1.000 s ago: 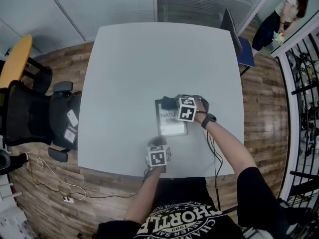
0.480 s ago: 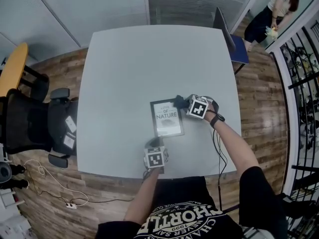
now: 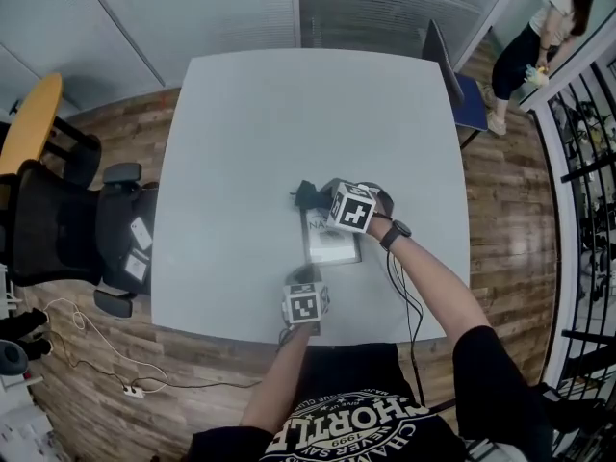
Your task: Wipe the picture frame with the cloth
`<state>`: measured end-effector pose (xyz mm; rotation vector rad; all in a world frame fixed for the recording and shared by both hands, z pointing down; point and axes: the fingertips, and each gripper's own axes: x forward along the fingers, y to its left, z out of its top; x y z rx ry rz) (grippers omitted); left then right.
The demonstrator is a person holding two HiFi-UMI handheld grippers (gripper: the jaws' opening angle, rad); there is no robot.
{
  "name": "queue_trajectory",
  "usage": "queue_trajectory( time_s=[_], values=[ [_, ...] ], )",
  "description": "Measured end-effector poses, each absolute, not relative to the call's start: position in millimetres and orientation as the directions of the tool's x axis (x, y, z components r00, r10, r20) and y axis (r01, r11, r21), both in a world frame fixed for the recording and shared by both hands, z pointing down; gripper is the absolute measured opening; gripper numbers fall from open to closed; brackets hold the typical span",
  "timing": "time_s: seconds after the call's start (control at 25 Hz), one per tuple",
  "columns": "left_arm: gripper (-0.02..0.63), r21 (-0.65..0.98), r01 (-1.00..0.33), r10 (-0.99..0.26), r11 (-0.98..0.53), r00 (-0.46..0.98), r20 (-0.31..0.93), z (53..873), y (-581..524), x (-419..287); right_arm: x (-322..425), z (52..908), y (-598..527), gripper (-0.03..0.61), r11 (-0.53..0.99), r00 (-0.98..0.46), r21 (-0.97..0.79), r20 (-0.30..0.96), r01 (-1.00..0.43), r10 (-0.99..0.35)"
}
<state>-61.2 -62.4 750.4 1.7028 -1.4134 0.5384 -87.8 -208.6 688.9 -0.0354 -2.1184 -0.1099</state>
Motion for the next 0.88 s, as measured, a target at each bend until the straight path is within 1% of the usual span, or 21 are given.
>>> queue_trajectory(
  time_s=[0.16, 0.28, 0.36, 0.56, 0.76, 0.88],
  values=[
    [-0.003, 0.325, -0.946, -0.585, -0.014, 0.271, 0.764, 750, -62, -63, -130, 707, -176, 0.075, 0.982, -0.503, 0.050, 0.863, 0.181, 0.048],
    [-0.003, 0.336, -0.942, -0.583, -0.009, 0.278, 0.763, 750, -62, -63, -147, 723, -156, 0.077, 0.975, -0.481, 0.036, 0.873, 0.221, 0.076],
    [-0.003, 0.340, -0.940, -0.583, -0.007, 0.280, 0.763, 751, -62, -63, -149, 733, -151, 0.077, 0.972, -0.468, 0.046, 0.881, 0.232, 0.070],
    [-0.003, 0.327, -0.945, -0.587, -0.008, 0.269, 0.763, 751, -62, -65, -138, 731, -159, 0.078, 0.984, -0.498, 0.047, 0.866, 0.172, 0.046],
    [-0.003, 0.313, -0.950, -0.592, -0.025, 0.266, 0.761, 751, -62, -63, -92, 737, -176, 0.078, 0.989, -0.440, 0.070, 0.898, 0.133, -0.005],
    [-0.003, 0.303, -0.952, -0.594, -0.041, 0.267, 0.759, 752, -61, -66, -68, 743, -186, 0.080, 0.998, -0.450, 0.049, 0.893, 0.049, -0.022]
  ],
)
